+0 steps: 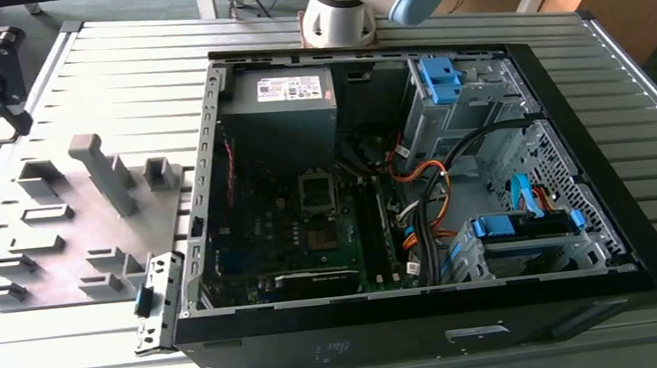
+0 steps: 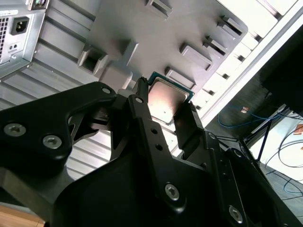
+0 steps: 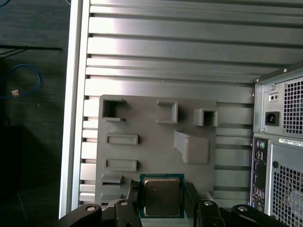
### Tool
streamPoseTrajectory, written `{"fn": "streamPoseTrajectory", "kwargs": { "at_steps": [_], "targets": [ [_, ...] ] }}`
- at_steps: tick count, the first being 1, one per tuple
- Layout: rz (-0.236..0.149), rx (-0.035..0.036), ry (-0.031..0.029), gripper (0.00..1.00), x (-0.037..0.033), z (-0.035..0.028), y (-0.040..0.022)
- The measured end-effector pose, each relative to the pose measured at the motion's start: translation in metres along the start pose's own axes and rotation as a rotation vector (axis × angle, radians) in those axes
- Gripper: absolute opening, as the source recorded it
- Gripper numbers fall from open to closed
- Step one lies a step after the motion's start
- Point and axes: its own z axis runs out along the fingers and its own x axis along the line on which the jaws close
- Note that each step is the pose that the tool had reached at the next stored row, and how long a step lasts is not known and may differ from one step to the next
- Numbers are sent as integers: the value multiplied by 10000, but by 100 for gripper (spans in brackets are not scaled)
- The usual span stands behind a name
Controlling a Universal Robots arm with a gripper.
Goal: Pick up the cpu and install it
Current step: 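Pick up the cpu and move it towards the insertion slot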
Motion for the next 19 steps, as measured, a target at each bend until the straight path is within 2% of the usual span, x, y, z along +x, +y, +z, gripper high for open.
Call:
{"fn": "streamPoseTrajectory", "kwargs": {
  "at_steps": [4, 19],
  "targets": [
    [0, -1, -2, 47, -59, 1, -1],
    [1, -10, 0, 47, -62, -22, -1]
  ]
}}
